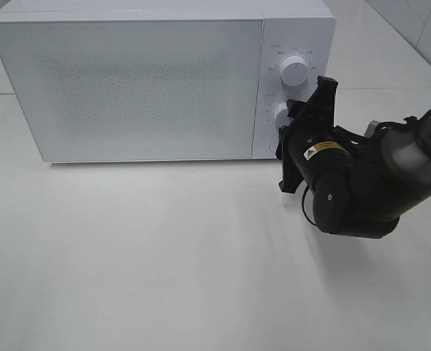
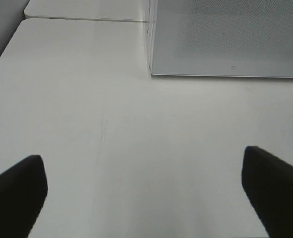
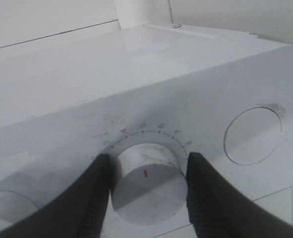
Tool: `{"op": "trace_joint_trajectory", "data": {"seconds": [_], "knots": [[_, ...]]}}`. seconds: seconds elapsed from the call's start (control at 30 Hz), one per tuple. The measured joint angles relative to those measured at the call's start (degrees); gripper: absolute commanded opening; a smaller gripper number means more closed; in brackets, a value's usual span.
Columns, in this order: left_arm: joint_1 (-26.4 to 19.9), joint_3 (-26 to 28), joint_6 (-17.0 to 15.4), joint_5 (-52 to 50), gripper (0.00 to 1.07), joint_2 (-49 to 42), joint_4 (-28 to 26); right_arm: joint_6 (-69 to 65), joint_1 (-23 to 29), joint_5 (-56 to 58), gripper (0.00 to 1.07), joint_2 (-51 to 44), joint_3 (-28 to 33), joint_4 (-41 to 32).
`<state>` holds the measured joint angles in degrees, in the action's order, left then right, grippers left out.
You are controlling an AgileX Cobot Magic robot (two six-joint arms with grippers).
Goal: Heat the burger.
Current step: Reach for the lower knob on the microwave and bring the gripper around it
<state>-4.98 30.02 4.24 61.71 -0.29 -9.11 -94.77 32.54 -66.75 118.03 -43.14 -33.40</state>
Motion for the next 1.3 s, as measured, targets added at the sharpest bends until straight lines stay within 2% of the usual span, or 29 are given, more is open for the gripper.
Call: {"op": "trace_joint_trajectory", "data": {"seconds": [0.73, 1.07, 1.3], "knots": [[0.0, 0.0, 0.0, 0.0, 1.00, 0.0, 0.0, -2.0, 0.0, 0.1, 0.06, 0.0, 0.0, -0.1], [0.0, 0.0, 0.0, 0.0, 1.00, 0.0, 0.0, -0.8, 0.3, 0.1, 0.19, 0.0, 0.0, -1.5], [0.0, 0.0, 0.0, 0.0, 1.00, 0.0, 0.0, 1.6, 0.6, 0.1, 0.39, 0.0, -0.4, -3.2]]}}
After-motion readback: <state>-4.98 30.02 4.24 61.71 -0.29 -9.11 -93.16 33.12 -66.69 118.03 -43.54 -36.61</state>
